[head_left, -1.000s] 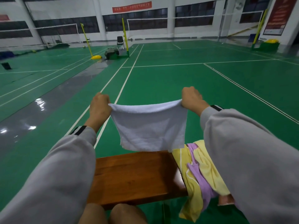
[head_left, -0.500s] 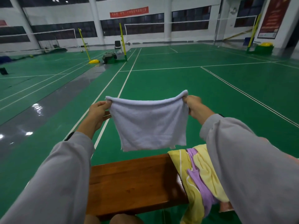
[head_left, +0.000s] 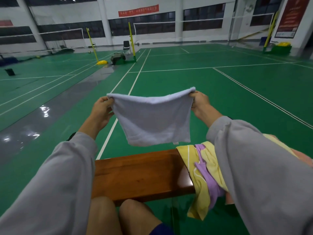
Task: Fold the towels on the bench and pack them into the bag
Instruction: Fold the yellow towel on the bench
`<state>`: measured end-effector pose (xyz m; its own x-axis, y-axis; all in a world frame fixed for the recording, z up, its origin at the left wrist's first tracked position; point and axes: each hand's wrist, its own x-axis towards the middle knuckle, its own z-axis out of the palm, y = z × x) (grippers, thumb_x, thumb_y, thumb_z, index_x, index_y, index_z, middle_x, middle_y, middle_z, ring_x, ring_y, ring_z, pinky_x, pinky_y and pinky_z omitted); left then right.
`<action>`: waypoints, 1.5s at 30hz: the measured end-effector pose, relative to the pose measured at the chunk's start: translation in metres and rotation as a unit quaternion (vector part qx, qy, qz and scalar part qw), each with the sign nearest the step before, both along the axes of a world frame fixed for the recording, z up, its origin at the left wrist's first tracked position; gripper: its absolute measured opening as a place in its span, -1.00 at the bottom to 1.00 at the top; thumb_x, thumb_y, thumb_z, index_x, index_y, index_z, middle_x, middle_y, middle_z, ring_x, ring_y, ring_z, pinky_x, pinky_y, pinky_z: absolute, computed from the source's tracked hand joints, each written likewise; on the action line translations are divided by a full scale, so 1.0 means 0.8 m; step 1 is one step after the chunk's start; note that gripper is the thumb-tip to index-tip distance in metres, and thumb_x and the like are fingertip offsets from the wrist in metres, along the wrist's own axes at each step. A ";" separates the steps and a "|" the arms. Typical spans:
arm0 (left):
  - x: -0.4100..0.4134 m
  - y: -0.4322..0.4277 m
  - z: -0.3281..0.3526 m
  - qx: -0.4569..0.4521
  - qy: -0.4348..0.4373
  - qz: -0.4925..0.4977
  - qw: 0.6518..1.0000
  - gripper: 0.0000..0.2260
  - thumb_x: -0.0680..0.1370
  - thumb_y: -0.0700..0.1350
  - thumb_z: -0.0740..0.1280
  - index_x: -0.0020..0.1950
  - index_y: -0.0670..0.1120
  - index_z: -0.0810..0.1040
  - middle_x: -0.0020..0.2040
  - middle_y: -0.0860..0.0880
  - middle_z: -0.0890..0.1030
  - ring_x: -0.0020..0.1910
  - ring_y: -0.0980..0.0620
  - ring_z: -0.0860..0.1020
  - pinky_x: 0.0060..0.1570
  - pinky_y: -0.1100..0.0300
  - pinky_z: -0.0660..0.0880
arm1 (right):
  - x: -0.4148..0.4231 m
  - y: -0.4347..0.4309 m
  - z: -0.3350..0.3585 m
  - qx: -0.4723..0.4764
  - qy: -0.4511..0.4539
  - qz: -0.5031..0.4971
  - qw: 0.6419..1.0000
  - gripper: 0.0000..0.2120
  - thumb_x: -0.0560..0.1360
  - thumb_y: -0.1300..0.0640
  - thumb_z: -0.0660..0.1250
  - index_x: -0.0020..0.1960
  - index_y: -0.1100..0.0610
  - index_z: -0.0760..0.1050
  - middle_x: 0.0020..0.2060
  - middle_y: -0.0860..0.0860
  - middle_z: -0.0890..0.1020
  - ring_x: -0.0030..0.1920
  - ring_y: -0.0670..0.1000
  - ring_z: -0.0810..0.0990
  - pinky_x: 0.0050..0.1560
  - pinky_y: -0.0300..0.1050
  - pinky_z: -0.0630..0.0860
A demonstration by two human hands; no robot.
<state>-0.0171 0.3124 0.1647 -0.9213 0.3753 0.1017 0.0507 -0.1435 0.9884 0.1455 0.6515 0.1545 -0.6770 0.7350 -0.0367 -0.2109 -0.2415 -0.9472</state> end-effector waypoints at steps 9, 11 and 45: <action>0.098 -0.101 -0.178 -0.264 -0.176 -0.220 0.923 -0.80 0.65 -0.18 0.25 0.23 -0.24 0.53 0.03 -0.19 0.65 -0.08 -0.09 0.64 -0.11 0.10 0.63 | 0.117 -0.057 -0.196 -0.051 -0.230 0.143 0.961 -0.86 0.55 0.20 0.29 0.07 0.24 0.53 -0.11 0.14 0.64 -0.13 0.12 0.61 -0.15 -0.02 0.59; 0.118 -0.109 -0.205 -0.306 -0.202 -0.238 0.899 -0.79 0.67 -0.17 0.26 0.26 -0.21 0.53 0.01 -0.16 0.66 -0.13 -0.06 0.64 -0.11 0.11 0.63 | 0.140 -0.062 -0.228 -0.025 -0.305 0.199 0.931 -0.74 0.60 0.15 0.32 0.22 0.27 0.49 0.10 0.16 0.65 0.08 0.17 0.63 0.14 0.12 0.60; 0.135 -0.024 -0.317 -0.584 -0.082 -0.093 0.802 -0.54 0.44 0.03 0.58 0.20 -0.21 0.61 0.21 -0.15 0.65 0.17 -0.14 0.59 0.20 0.05 0.55 | 0.089 -0.103 -0.296 0.388 -0.557 0.215 0.702 -0.48 0.50 -0.11 0.47 0.30 0.21 0.53 0.25 0.14 0.61 0.24 0.15 0.58 0.31 0.00 0.51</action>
<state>0.0913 0.2929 -0.0886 -0.8037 0.2587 -0.5358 -0.0081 0.8957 0.4446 0.2171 0.5694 -0.0826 -0.7117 0.5631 -0.4201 0.6994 0.6241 -0.3484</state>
